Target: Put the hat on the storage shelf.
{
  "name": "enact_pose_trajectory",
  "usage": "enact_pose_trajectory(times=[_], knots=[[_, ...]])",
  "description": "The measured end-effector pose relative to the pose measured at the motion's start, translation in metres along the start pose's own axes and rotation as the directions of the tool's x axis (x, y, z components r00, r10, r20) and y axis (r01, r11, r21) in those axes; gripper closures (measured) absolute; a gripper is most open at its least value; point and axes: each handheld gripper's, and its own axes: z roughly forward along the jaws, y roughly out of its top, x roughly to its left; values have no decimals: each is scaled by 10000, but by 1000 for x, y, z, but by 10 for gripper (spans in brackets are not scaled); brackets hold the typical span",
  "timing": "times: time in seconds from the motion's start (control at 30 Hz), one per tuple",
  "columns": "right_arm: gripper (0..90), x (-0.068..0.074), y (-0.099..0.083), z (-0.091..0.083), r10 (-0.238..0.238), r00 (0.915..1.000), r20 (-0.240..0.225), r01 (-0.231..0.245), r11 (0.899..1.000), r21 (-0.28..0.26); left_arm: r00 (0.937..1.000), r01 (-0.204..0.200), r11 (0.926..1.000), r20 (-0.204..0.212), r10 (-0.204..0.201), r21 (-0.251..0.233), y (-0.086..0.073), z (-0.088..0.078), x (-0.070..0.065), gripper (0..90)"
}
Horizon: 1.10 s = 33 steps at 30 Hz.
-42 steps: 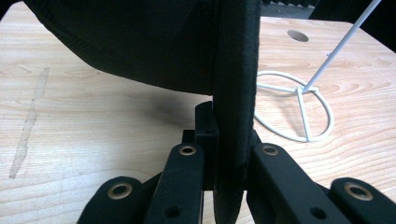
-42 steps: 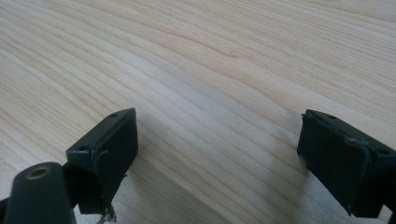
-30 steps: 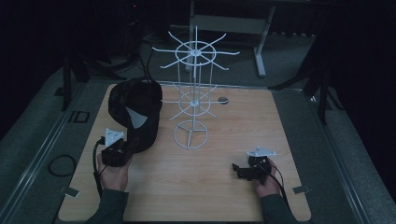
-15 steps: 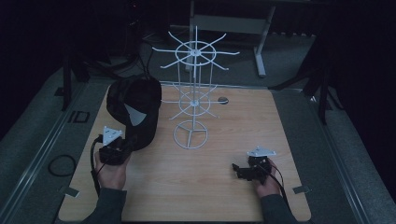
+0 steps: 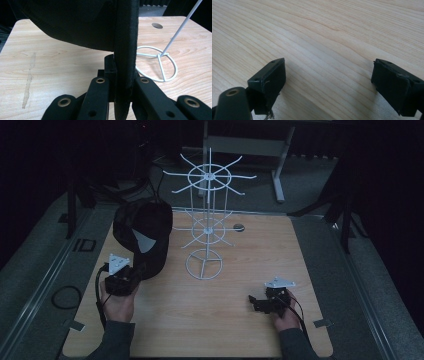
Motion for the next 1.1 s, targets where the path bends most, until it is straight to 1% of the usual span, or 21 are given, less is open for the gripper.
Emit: enact_pose_trajectory(times=[0.27, 0.63, 1.1], knots=[[122, 0, 0, 0, 7, 10000, -3, -7, 10000, -6, 10000, -22, 10000, 2, 22, -75, 2, -1, -2, 868], [122, 0, 0, 0, 4, 10000, -2, -4, 10000, -9, 9999, -85, 9995, -88, 82, -296, 7, -4, -5, 867], [123, 0, 0, 0, -5, 10000, 1, 5, 10000, -13, 9999, -51, 9988, -135, 45, -497, 11, -7, -6, 867]])
